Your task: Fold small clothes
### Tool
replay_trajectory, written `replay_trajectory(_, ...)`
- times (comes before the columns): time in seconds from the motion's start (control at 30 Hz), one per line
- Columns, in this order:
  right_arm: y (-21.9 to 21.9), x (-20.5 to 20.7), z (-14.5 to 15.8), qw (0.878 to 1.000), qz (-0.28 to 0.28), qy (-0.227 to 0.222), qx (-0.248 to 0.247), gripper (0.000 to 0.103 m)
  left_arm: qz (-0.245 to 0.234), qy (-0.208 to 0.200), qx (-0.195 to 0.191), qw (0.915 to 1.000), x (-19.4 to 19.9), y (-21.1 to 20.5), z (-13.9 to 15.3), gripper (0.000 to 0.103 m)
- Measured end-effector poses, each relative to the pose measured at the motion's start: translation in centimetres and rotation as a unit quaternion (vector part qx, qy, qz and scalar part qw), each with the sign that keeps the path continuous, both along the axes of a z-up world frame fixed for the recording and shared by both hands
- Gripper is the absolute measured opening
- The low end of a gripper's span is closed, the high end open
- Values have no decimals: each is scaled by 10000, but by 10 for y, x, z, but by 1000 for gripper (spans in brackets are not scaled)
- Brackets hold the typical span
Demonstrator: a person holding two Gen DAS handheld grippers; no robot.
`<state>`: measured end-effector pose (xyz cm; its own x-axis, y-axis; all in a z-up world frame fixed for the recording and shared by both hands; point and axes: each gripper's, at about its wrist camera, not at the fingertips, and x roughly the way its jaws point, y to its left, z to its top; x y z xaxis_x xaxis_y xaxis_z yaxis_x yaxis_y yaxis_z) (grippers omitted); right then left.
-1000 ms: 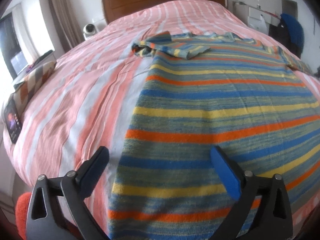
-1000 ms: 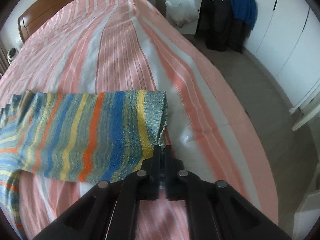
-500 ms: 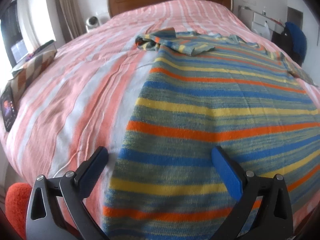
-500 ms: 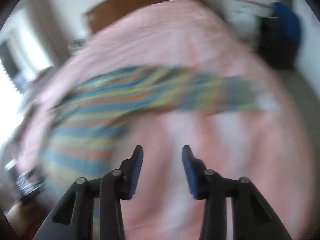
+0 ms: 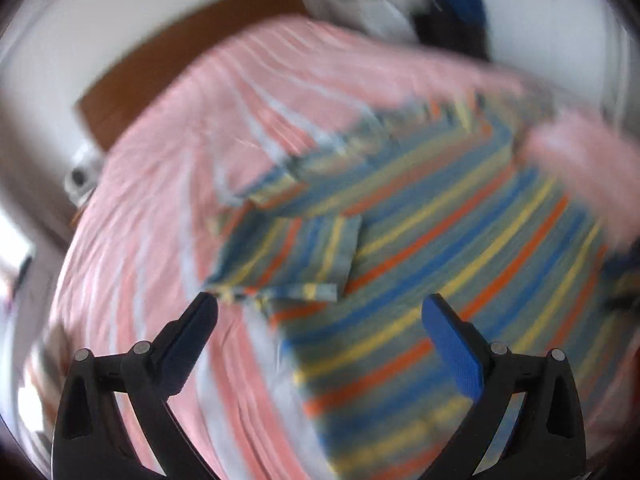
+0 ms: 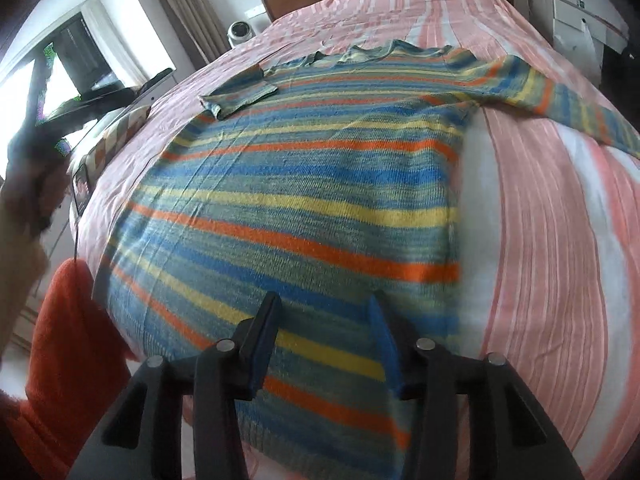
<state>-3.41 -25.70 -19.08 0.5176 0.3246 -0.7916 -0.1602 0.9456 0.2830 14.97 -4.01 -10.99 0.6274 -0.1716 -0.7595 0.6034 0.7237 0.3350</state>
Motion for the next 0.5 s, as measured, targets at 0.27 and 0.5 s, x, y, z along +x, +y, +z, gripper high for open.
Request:
replay_trajectory(0.27,4,-8,0,9999,-18,-122,-40,47,670,1018,-31,9925,85,-2,-62,10)
replay_trajectory(0.5,6,-8,-2,9998,17,-177,-57,51,3249,365,-1989,9239,122,142,2,8)
